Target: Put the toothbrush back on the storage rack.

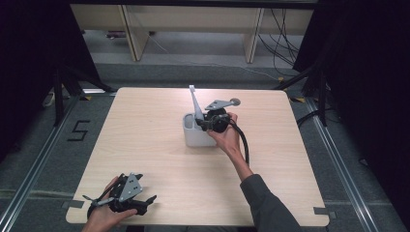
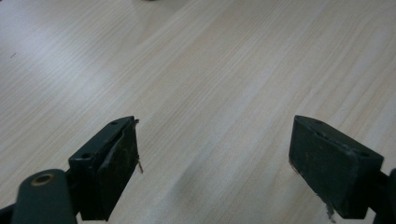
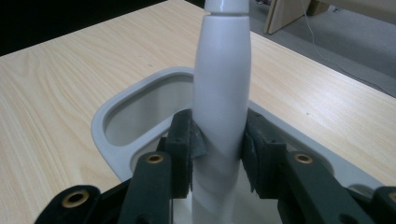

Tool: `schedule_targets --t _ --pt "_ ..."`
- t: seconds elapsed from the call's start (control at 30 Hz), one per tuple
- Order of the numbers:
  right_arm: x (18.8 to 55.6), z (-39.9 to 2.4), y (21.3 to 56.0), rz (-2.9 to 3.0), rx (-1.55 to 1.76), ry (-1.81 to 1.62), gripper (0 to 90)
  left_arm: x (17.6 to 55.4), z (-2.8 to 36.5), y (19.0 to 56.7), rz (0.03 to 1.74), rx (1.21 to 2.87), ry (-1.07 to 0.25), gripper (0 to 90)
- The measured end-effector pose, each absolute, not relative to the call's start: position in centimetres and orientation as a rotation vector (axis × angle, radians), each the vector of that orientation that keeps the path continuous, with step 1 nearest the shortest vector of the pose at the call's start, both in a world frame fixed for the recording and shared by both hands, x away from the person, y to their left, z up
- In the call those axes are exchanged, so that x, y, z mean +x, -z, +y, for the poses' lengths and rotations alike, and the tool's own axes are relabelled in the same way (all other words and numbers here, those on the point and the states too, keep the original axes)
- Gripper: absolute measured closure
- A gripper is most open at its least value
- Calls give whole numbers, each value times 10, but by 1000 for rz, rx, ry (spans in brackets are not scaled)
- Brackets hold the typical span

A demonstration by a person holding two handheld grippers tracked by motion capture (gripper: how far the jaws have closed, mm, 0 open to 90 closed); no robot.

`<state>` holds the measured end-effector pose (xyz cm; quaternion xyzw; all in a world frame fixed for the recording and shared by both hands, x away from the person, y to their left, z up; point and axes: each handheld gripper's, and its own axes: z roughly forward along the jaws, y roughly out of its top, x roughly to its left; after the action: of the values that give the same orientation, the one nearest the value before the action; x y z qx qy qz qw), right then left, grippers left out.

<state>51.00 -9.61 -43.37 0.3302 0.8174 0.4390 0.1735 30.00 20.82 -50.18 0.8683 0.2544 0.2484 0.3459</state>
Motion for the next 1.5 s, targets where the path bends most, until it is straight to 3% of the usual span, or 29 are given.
schedule_targets --t 1.5 --pt "498 -116 406 2272 910 -1299 501 300 208 502 661 2254 -622 153"
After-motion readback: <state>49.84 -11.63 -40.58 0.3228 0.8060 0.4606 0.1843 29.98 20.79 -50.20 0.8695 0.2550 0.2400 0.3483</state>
